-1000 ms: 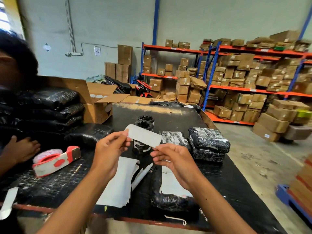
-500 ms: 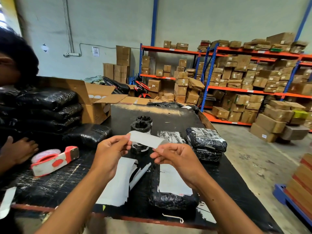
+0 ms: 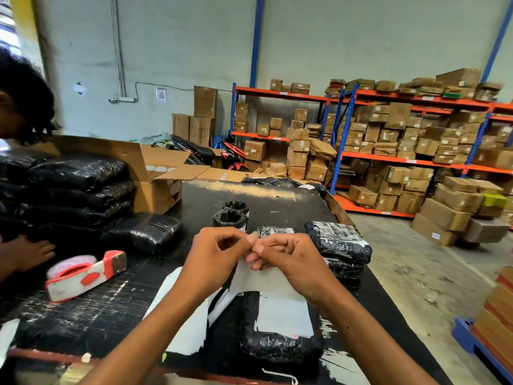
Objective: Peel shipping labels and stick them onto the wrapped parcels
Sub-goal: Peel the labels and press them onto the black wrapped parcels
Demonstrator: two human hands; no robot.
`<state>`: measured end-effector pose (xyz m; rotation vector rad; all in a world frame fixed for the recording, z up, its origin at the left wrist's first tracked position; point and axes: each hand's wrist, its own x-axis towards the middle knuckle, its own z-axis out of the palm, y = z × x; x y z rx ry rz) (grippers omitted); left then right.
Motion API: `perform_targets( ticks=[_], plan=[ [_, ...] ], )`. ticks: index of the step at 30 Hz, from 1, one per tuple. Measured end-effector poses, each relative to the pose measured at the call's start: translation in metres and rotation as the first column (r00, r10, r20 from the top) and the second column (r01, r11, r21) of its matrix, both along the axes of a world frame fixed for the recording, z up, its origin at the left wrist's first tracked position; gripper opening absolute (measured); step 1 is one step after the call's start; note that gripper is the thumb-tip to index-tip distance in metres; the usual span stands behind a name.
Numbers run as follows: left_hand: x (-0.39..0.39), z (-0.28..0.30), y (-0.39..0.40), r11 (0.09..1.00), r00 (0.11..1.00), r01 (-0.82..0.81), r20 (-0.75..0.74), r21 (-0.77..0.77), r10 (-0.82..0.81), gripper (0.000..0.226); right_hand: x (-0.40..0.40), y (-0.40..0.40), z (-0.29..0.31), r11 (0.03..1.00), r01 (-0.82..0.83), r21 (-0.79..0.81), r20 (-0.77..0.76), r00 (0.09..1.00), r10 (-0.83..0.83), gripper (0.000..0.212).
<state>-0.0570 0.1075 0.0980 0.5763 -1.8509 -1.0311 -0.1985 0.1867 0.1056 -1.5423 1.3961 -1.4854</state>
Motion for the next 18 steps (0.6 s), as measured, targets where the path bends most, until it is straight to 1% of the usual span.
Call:
perform_targets(
  ticks=[1,2,3,5,7,9,11,15,18],
  plan=[
    [-0.001,-0.001,-0.003,0.998,1.000,-0.014,-0.027,0.056,0.015,0.023,0.001,0.000,0.001,1.000,0.018,0.000,0.057,0.998,-0.018,0.014],
    [-0.002,-0.003,-0.009,0.988,0.998,-0.028,-0.056,0.150,0.037,0.027,0.001,0.000,0.002,1.000,0.030,0.004,0.165,0.986,-0.030,0.015],
    [-0.002,-0.006,-0.017,0.963,0.995,-0.042,-0.079,0.265,0.065,0.029,0.000,0.001,0.003,0.999,0.034,0.006,0.304,0.952,-0.034,0.016],
    [-0.001,-0.017,-0.035,0.887,0.990,-0.059,-0.087,0.457,0.111,0.030,-0.005,0.002,0.005,0.999,0.030,-0.023,0.546,0.838,-0.013,0.020],
    [0.002,-0.032,-0.051,0.826,0.989,-0.065,-0.076,0.560,0.130,0.034,-0.016,0.001,0.008,0.995,0.071,-0.072,0.672,0.740,-0.005,0.021],
    [0.008,-0.046,-0.065,0.795,0.985,-0.120,-0.031,0.595,0.172,0.039,-0.027,-0.001,0.010,0.985,0.139,-0.104,0.729,0.684,-0.019,0.020],
    [0.014,-0.057,-0.076,0.779,0.980,-0.150,-0.016,0.608,0.200,0.041,-0.036,-0.004,0.014,0.967,0.219,-0.133,0.769,0.638,-0.039,0.019],
    [0.021,-0.067,-0.091,0.757,0.967,-0.178,-0.032,0.629,0.253,0.036,-0.058,-0.010,0.020,0.895,0.421,-0.145,0.848,0.520,-0.107,0.018],
    [0.024,-0.070,-0.096,0.742,0.954,-0.174,-0.077,0.647,0.291,0.031,-0.071,-0.014,0.025,0.833,0.533,-0.145,0.879,0.456,-0.139,0.016]
  ],
)
